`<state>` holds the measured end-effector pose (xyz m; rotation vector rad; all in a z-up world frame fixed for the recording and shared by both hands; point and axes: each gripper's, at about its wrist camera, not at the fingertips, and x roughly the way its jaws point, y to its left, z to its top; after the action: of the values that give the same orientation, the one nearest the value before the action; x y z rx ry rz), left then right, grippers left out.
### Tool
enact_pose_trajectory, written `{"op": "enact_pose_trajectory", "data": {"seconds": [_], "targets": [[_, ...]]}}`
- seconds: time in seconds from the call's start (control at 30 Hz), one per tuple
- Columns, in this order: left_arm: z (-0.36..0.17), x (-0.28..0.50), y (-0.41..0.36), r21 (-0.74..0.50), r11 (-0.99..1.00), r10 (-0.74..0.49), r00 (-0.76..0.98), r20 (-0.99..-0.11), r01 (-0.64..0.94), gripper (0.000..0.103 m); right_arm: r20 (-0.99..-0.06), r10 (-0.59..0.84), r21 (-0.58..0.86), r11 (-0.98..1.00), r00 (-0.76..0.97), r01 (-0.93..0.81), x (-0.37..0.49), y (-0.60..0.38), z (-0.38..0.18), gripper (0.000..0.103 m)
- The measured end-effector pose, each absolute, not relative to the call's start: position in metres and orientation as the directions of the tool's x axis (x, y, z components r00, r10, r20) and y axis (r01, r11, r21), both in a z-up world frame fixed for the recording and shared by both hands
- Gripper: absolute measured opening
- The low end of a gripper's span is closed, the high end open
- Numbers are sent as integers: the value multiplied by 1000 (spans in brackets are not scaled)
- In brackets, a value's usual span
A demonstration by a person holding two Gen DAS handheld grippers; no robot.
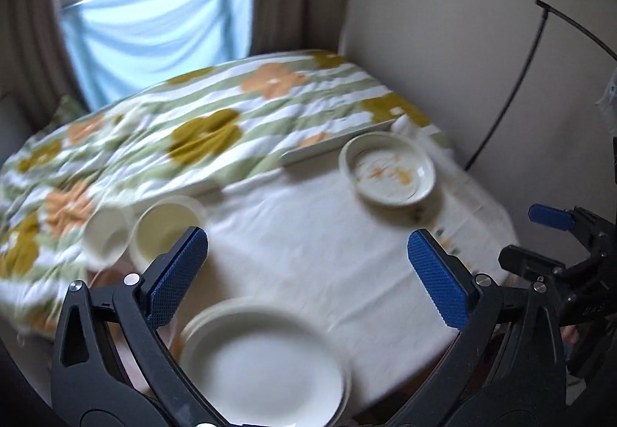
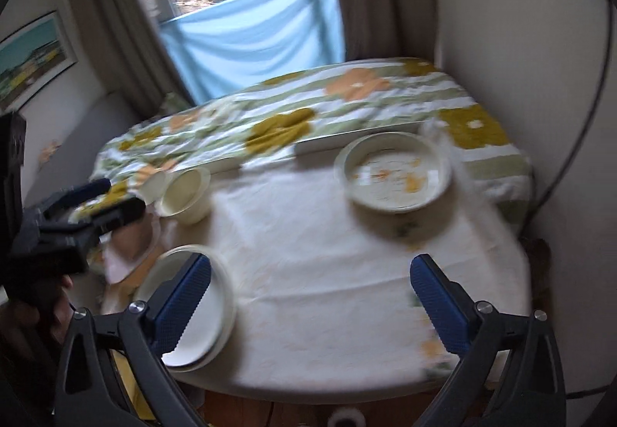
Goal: Organize plates and bowls
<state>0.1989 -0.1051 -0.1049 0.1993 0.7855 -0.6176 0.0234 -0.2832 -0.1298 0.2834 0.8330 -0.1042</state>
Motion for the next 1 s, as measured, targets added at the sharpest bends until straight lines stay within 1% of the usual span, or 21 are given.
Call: {"op": "enact_pose_trajectory", "data": {"seconds": [0.07, 0.17, 0.23, 0.3, 0.5, 0.57, 0.63, 0.67, 0.7, 0.73, 0.77, 0.8, 0.87, 0.93, 1.0], "targets": [[-107, 215, -131, -71, 779, -474, 510, -718, 623, 103, -754, -1, 198, 953, 657, 228, 29, -303, -130, 103], [-114, 245, -170, -112, 739, -506, 436, -744, 664, 103, -754, 36, 239, 945, 656, 223, 41, -329, -135, 103], [-121, 264, -193, -133, 721, -519, 403, -754, 680, 103, -771, -5, 223, 935, 637, 276, 52, -345, -142, 103], [-134, 283, -215, -164, 704, -533, 362, -765, 691, 103, -782, -6, 229, 927, 623, 297, 64, -359, -150, 103], [-193, 340, -280, -193, 691, -488, 253, -836, 696, 102, -813, 47, 320, 868, 580, 379, 94, -407, -189, 103], [-212, 354, -295, -190, 690, -465, 227, -856, 699, 94, -825, 66, 336, 857, 562, 392, 106, -417, -206, 103], [-233, 367, -307, -181, 692, -429, 197, -881, 699, 75, -828, 92, 362, 841, 552, 402, 116, -424, -223, 102], [-242, 372, -312, -179, 692, -416, 184, -891, 699, 68, -827, 108, 378, 833, 552, 404, 121, -426, -229, 96], [-250, 377, -316, -177, 693, -408, 177, -896, 699, 64, -827, 121, 391, 826, 550, 406, 126, -428, -236, 85], [-257, 383, -320, -175, 693, -399, 169, -901, 699, 58, -828, 125, 394, 823, 546, 410, 131, -430, -242, 80], [-262, 386, -322, -172, 693, -391, 164, -906, 700, 51, -832, 127, 394, 821, 539, 414, 138, -432, -249, 72], [-266, 389, -324, -168, 694, -384, 162, -909, 700, 48, -834, 128, 394, 819, 537, 418, 141, -433, -253, 64], [-274, 394, -328, -159, 696, -368, 157, -917, 700, 40, -834, 140, 408, 808, 534, 426, 149, -438, -262, 55], [-280, 399, -329, -159, 697, -360, 150, -921, 699, 36, -832, 147, 421, 795, 535, 437, 154, -442, -270, 50], [-283, 401, -332, -160, 695, -357, 143, -923, 701, 33, -835, 143, 420, 789, 531, 448, 158, -444, -275, 40]]}}
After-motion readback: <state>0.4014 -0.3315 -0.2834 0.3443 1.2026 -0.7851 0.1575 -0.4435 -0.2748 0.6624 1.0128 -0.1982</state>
